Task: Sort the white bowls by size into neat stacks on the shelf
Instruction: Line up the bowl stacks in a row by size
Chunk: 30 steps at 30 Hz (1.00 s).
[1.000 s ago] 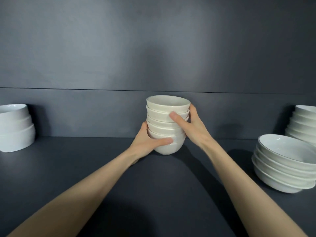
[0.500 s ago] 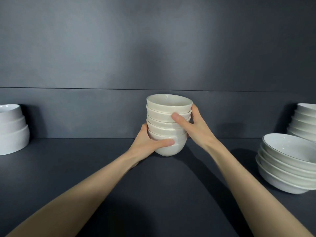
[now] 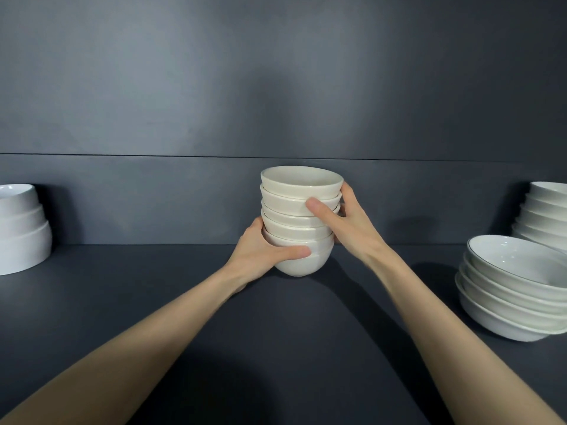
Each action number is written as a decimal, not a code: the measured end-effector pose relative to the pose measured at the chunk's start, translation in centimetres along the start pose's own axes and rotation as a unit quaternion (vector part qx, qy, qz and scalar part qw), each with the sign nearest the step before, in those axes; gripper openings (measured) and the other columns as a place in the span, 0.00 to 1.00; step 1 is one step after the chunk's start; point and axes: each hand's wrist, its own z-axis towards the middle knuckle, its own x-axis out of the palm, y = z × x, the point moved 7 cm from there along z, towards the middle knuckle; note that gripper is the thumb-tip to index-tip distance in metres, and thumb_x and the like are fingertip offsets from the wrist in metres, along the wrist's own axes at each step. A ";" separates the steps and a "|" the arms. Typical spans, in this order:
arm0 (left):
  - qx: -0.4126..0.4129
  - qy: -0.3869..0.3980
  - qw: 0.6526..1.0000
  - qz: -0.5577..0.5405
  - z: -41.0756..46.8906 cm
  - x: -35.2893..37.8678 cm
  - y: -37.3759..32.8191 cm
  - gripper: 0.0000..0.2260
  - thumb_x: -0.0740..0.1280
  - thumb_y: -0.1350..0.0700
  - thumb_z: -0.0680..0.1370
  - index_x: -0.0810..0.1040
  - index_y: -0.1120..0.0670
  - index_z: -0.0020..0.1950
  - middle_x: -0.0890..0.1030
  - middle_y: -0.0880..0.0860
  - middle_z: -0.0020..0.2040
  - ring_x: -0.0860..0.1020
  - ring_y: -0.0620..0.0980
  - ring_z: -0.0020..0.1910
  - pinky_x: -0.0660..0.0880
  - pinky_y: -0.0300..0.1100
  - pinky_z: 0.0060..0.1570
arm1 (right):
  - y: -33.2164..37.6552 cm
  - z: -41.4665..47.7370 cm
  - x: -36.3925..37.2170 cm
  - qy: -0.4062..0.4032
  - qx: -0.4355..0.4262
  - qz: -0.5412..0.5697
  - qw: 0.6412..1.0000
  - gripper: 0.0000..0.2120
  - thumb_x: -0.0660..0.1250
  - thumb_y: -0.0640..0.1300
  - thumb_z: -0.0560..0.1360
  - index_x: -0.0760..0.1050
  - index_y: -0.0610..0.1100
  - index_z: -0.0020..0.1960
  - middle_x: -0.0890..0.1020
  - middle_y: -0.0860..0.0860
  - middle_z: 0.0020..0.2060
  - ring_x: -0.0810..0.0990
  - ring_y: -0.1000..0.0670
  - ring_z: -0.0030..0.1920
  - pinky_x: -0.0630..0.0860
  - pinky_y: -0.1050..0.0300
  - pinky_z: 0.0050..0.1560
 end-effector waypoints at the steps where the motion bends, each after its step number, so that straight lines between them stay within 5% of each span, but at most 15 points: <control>1: 0.002 0.002 1.000 -0.006 -0.1 0.1 0.0 0.45 0.81 0.46 0.54 0.69 0.50 0.68 0.80 0.43 0.58 0.79 0.42 0.57 0.78 0.41 0.55 | 0.0 -0.1 0.0 0.001 -0.001 0.001 1.000 0.27 0.72 0.66 0.64 0.65 0.69 0.59 0.79 0.70 0.52 0.78 0.62 0.56 0.76 0.47 0.61; 5: 0.011 0.027 0.999 -0.036 -0.7 0.7 -0.1 0.43 0.81 0.55 0.60 0.63 0.50 0.70 0.77 0.44 0.62 0.78 0.37 0.57 0.77 0.30 0.46 | 0.0 -0.1 0.0 0.010 0.002 0.012 1.000 0.32 0.73 0.65 0.65 0.64 0.66 0.65 0.79 0.67 0.55 0.78 0.61 0.58 0.76 0.48 0.61; 9: 0.029 0.052 0.998 -0.028 -1.0 1.2 -0.1 0.45 0.81 0.59 0.61 0.59 0.47 0.70 0.74 0.43 0.64 0.76 0.37 0.59 0.76 0.30 0.47 | -0.1 -0.4 0.0 0.024 0.008 0.037 0.999 0.37 0.71 0.62 0.64 0.61 0.63 0.70 0.77 0.65 0.59 0.77 0.63 0.57 0.76 0.55 0.58; 15: 0.066 0.035 0.997 -0.027 -1.2 1.3 -1.3 0.35 0.77 0.71 0.64 0.69 0.44 0.60 0.81 0.42 0.54 0.80 0.36 0.53 0.76 0.30 0.45 | 0.2 -0.4 -0.1 0.015 -0.003 0.055 0.998 0.29 0.73 0.53 0.70 0.65 0.61 0.67 0.79 0.64 0.57 0.79 0.65 0.54 0.79 0.54 0.55; 20: 0.069 0.012 0.997 -0.023 -2.4 0.8 -2.2 0.31 0.76 0.73 0.64 0.70 0.43 0.54 0.82 0.33 0.46 0.80 0.32 0.48 0.75 0.28 0.42 | 0.8 -0.5 0.3 0.020 -0.010 0.059 0.998 0.30 0.73 0.53 0.69 0.66 0.60 0.68 0.79 0.62 0.58 0.79 0.64 0.53 0.79 0.49 0.58; 25: 0.059 -0.034 0.997 -0.033 -5.2 -1.9 -2.9 0.36 0.80 0.67 0.62 0.70 0.45 0.63 0.82 0.41 0.55 0.80 0.39 0.55 0.78 0.34 0.48 | 3.3 -1.2 2.4 0.060 -0.029 0.060 0.996 0.33 0.73 0.59 0.64 0.67 0.61 0.67 0.80 0.63 0.57 0.80 0.61 0.56 0.78 0.45 0.58; 30: 0.065 -0.100 0.993 -0.011 -10.2 -6.6 -4.8 0.34 0.79 0.68 0.62 0.70 0.45 0.60 0.82 0.41 0.52 0.80 0.36 0.51 0.76 0.29 0.43 | 6.7 -2.6 7.0 0.108 -0.049 0.083 0.989 0.35 0.73 0.61 0.63 0.66 0.62 0.67 0.80 0.64 0.57 0.79 0.60 0.56 0.78 0.44 0.59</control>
